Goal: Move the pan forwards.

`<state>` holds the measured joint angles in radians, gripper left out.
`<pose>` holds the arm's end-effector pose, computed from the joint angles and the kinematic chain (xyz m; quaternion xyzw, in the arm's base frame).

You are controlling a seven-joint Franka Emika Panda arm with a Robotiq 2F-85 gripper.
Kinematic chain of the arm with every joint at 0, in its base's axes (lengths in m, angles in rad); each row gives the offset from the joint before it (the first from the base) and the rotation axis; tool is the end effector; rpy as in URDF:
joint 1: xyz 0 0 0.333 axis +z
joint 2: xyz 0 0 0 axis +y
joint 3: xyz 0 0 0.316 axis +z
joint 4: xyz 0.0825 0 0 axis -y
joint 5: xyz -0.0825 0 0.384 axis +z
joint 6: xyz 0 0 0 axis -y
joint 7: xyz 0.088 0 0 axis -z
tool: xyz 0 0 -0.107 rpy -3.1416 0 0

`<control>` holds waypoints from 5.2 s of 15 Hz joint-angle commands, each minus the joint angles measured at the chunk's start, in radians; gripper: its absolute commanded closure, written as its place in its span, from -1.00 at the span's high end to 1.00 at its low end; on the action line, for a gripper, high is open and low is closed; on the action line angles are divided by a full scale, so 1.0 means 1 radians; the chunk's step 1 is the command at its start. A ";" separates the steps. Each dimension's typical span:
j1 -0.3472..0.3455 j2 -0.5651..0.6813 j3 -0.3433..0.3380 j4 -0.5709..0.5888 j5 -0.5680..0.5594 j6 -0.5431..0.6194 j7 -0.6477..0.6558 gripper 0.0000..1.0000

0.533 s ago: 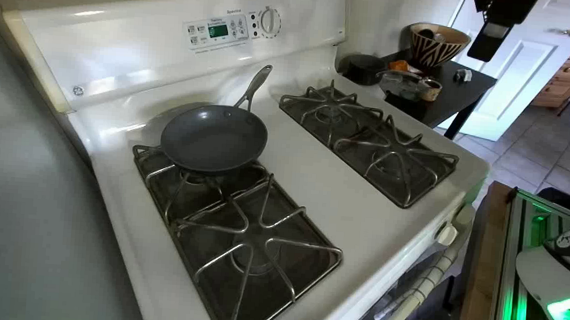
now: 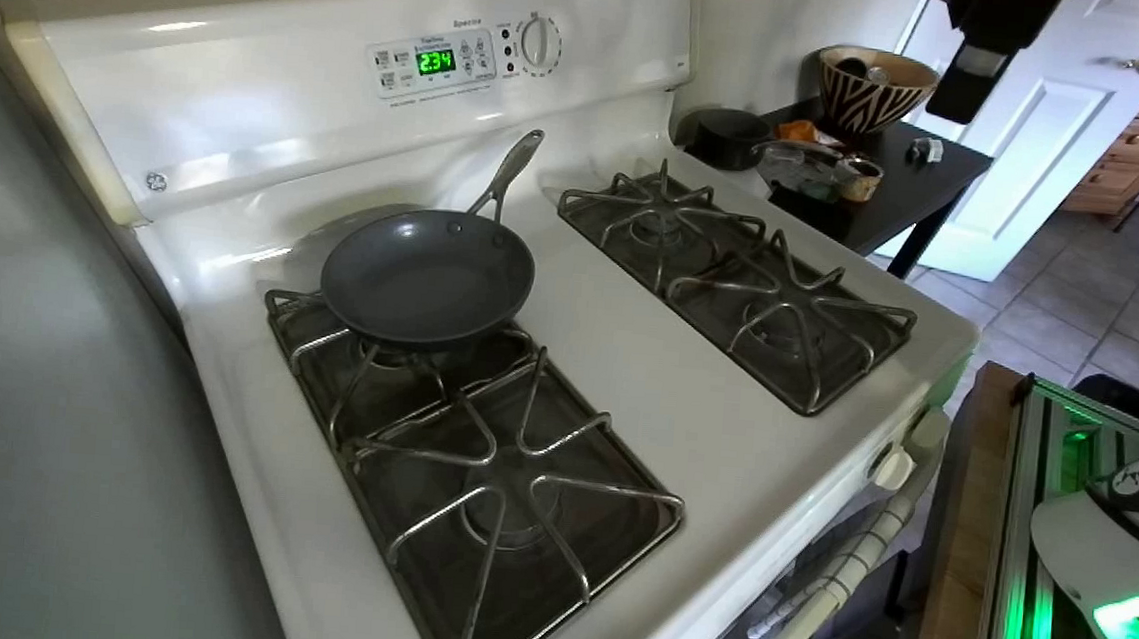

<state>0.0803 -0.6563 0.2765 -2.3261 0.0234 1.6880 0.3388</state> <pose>0.3289 0.1452 0.5622 0.9972 -0.0200 0.0226 0.0684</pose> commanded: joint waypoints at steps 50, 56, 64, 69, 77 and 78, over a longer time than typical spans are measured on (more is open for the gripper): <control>0.191 1.331 -0.314 0.963 -0.303 0.360 0.887 0.58; 0.209 1.376 -0.333 1.019 -0.300 0.309 0.916 0.56; 0.217 1.410 -0.333 1.076 -0.296 0.249 0.946 -0.18; 0.215 1.426 -0.330 1.107 -0.288 0.231 0.958 -0.31; 0.215 1.450 -0.333 1.146 -0.281 0.208 0.978 -0.88; 0.214 1.454 -0.333 1.153 -0.278 0.199 0.979 -0.89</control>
<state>0.2785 0.7636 -0.0426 -1.2220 -0.2847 1.9247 1.2720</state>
